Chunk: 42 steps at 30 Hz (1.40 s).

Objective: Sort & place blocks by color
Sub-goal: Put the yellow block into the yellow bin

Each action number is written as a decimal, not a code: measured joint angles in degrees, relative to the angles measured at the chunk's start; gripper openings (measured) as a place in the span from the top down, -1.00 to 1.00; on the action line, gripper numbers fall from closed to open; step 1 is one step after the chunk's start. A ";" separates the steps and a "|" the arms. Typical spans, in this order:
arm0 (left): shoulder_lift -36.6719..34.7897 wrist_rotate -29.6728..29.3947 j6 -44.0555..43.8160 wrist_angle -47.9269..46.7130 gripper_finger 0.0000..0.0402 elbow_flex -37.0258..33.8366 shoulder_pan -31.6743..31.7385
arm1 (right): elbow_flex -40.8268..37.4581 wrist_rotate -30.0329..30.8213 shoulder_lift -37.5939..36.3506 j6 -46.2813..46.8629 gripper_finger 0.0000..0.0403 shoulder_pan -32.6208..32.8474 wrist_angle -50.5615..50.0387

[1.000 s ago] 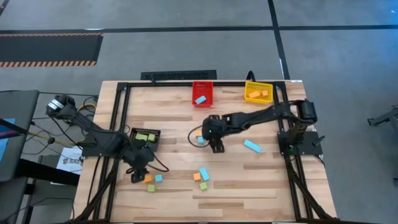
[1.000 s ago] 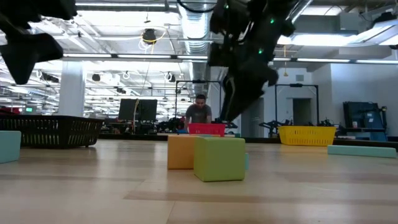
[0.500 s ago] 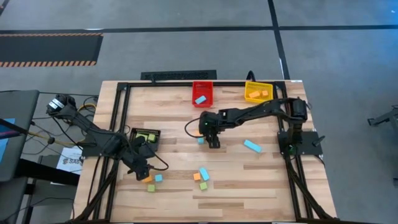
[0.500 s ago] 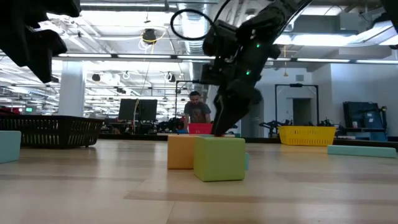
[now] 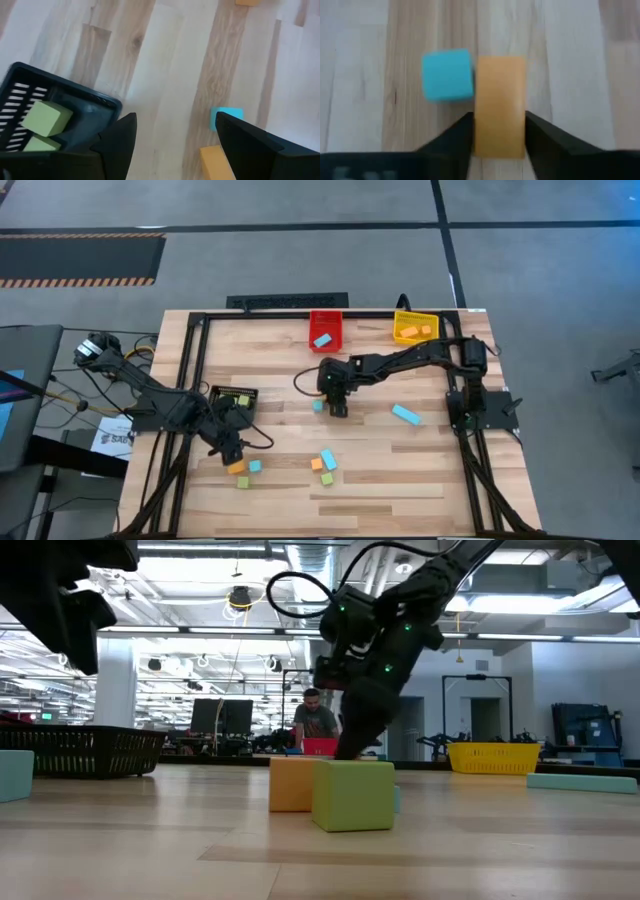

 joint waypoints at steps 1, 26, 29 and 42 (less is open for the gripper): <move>-0.02 -0.25 0.01 -0.06 -0.29 0.00 0.12 | -0.02 -1.30 -0.34 0.80 0.26 -0.49 -0.53; -0.02 -31.01 -16.54 0.43 -0.29 0.00 3.02 | -2.37 33.09 -33.64 13.99 0.46 -29.15 -40.66; -0.02 -30.97 -15.54 0.46 -0.29 0.00 3.59 | -4.36 31.52 -30.78 10.16 0.46 -36.21 -37.35; -0.02 -27.54 -14.12 0.58 -0.29 0.00 5.80 | -4.46 30.58 -17.38 -11.37 0.46 -43.15 -32.37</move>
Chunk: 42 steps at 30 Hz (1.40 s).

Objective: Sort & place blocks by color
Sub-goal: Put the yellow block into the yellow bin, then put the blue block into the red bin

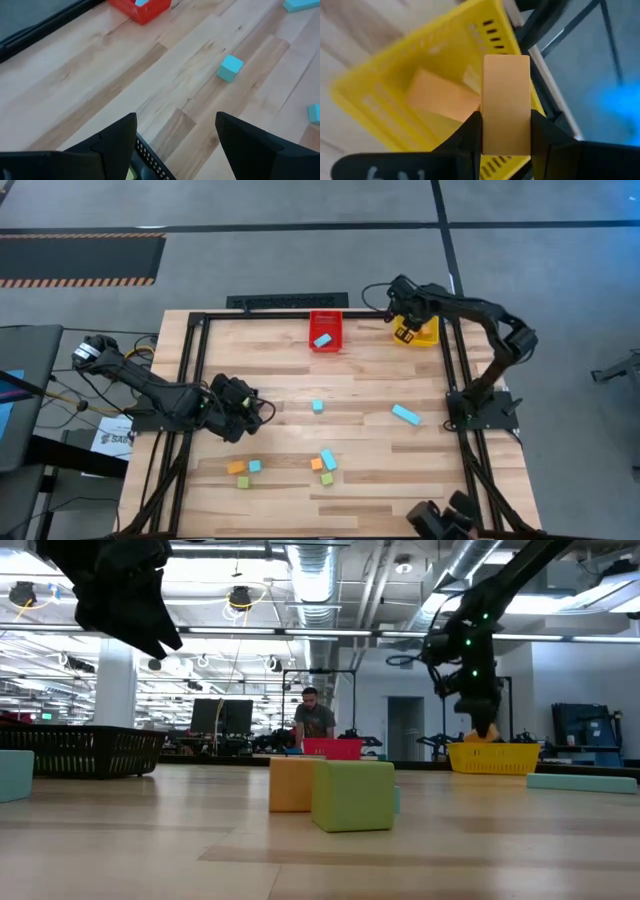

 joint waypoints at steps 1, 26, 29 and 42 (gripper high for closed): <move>0.00 0.27 0.02 0.00 -0.29 0.00 0.28 | 0.00 0.86 0.65 -2.08 0.46 0.00 0.22; 0.00 1.77 1.19 0.02 -0.29 0.00 1.43 | 0.03 15.88 2.78 -16.69 -0.46 1.94 4.93; 0.00 2.91 2.85 0.04 -0.29 0.00 2.25 | 0.66 15.81 1.88 -11.44 -0.43 3.52 1.59; 0.02 28.09 19.43 0.79 -0.29 0.00 8.16 | -9.60 -24.52 -24.90 27.31 -0.34 20.20 -1.36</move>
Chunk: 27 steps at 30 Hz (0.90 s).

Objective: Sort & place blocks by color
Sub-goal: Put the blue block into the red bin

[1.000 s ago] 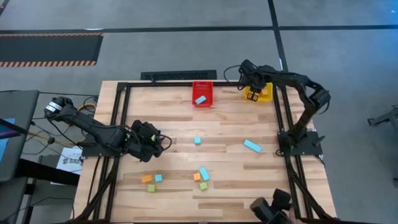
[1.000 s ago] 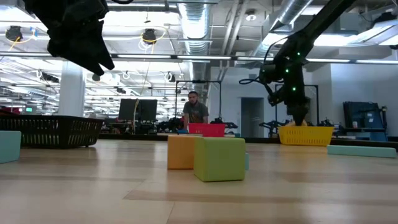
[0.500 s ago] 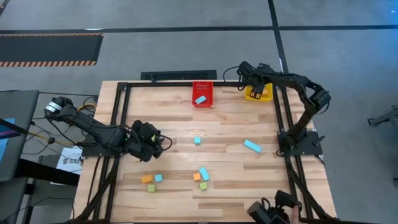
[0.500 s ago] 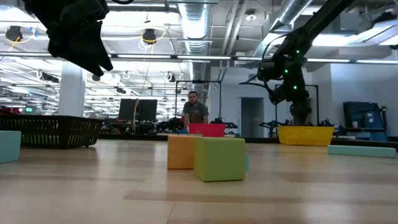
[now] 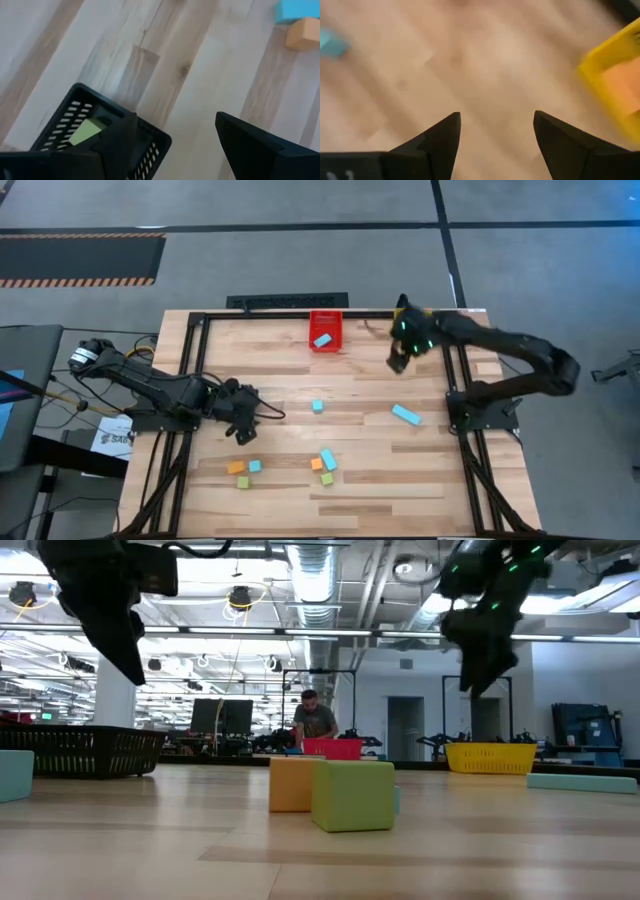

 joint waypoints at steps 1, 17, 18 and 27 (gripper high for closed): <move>-0.01 0.01 0.58 0.38 -0.29 0.00 0.01 | -1.68 0.22 -2.02 2.52 -0.34 2.64 -0.14; 0.00 0.69 2.47 3.61 -0.29 -0.02 0.02 | -16.07 11.59 -10.48 35.33 -0.34 41.58 -1.09; 0.00 0.69 2.47 3.69 -0.29 -0.02 0.02 | -16.20 12.17 -9.49 36.35 -0.34 42.35 -1.19; 0.00 1.75 3.24 3.87 -0.29 -0.02 0.02 | -19.96 11.77 -1.11 37.01 -0.34 44.49 3.60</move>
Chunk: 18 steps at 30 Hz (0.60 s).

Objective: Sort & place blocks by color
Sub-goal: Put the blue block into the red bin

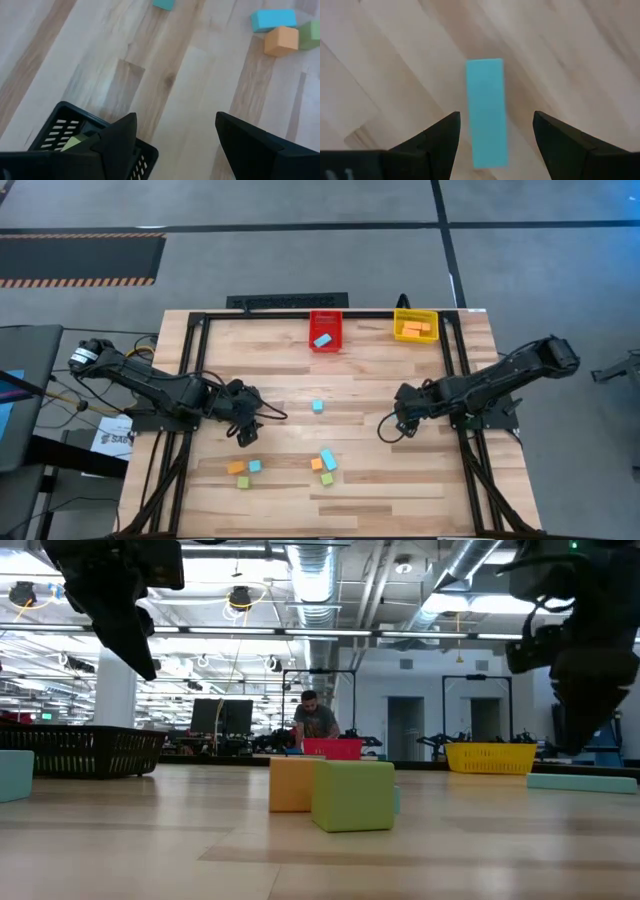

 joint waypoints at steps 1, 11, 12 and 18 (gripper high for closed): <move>0.00 0.60 0.43 -0.02 -0.29 0.00 0.00 | -0.66 -0.31 0.27 -0.12 -0.34 -0.02 1.48; 0.00 1.62 0.26 0.18 -0.29 0.00 0.00 | -8.27 -1.41 0.68 0.60 -0.34 -0.98 10.25; 0.00 1.59 0.26 0.20 -0.29 0.00 0.00 | -9.08 -1.44 0.61 1.05 -0.34 -0.94 11.37; 0.00 1.45 -0.14 0.86 -0.29 0.00 0.00 | -10.91 -1.75 0.44 1.38 -0.25 -0.40 14.71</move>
